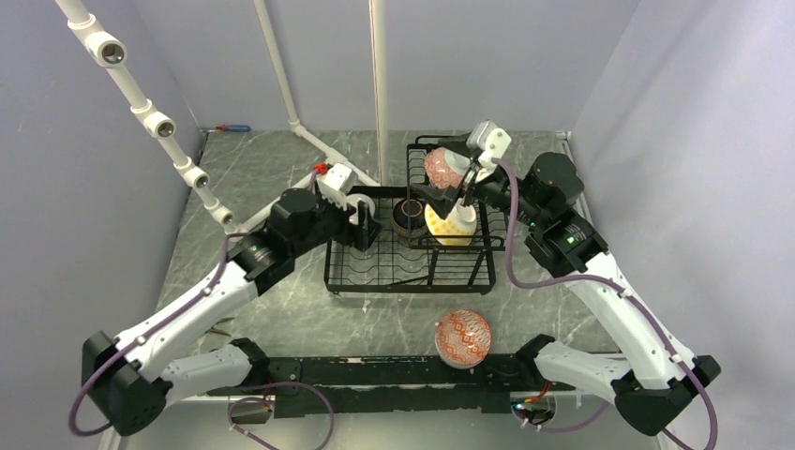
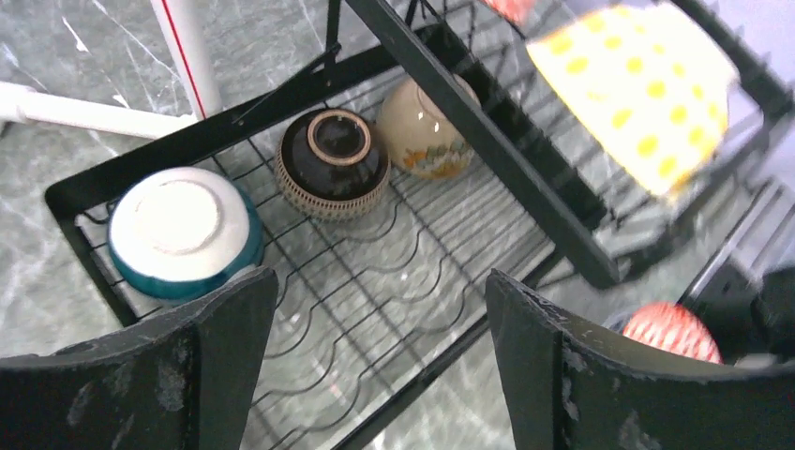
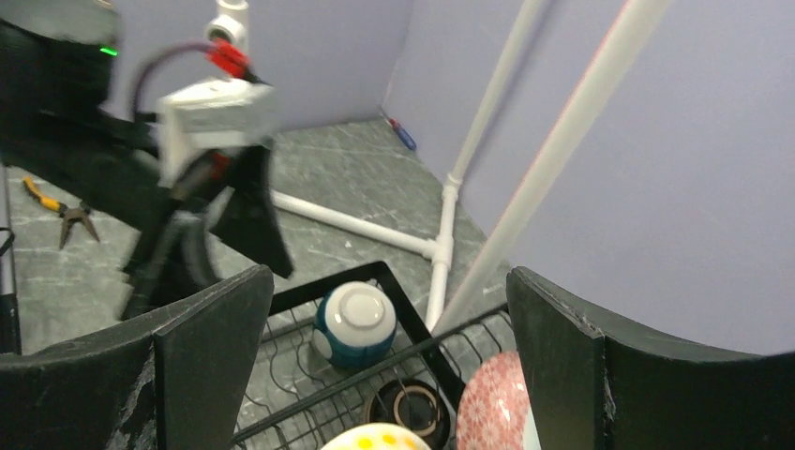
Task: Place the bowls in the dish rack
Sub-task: Adjust the bowl in the dish rack, then pick up the bowl from the center of the board.
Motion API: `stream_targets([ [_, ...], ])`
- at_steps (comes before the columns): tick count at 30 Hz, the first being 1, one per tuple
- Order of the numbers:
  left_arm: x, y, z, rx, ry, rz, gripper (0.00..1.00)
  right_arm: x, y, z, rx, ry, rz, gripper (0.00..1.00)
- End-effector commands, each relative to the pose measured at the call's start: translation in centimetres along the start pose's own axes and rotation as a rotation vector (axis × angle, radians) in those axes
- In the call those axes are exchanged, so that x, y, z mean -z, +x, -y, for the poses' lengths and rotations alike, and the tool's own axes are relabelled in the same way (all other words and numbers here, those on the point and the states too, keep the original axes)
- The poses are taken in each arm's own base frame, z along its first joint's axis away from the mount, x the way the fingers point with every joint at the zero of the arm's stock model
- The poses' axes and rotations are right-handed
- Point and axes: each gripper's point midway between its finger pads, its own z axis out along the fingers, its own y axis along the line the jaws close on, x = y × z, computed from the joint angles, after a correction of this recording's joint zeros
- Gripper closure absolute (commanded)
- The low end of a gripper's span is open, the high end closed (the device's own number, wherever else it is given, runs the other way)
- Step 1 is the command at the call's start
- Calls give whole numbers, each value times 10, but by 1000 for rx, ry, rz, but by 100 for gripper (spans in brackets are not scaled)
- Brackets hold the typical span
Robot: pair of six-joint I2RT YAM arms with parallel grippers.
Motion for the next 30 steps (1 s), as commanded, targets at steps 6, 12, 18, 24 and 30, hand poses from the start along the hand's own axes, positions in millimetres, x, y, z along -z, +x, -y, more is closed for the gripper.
stream_targets([
  [6,89,32,67,-586,564,28,13,20,0,37,-138,190,-4,0],
  [12,133,55,115,-811,982,198,8,33,-5,45,-179,199,31,0],
  [18,113,89,145,-1051,1126,91,8,39,-3,53,-228,216,30,0],
  [24,75,133,179,-1372,1148,-34,12,42,4,59,-243,226,11,0],
  [30,51,184,200,-1532,1222,-204,27,45,7,60,-242,235,6,0],
])
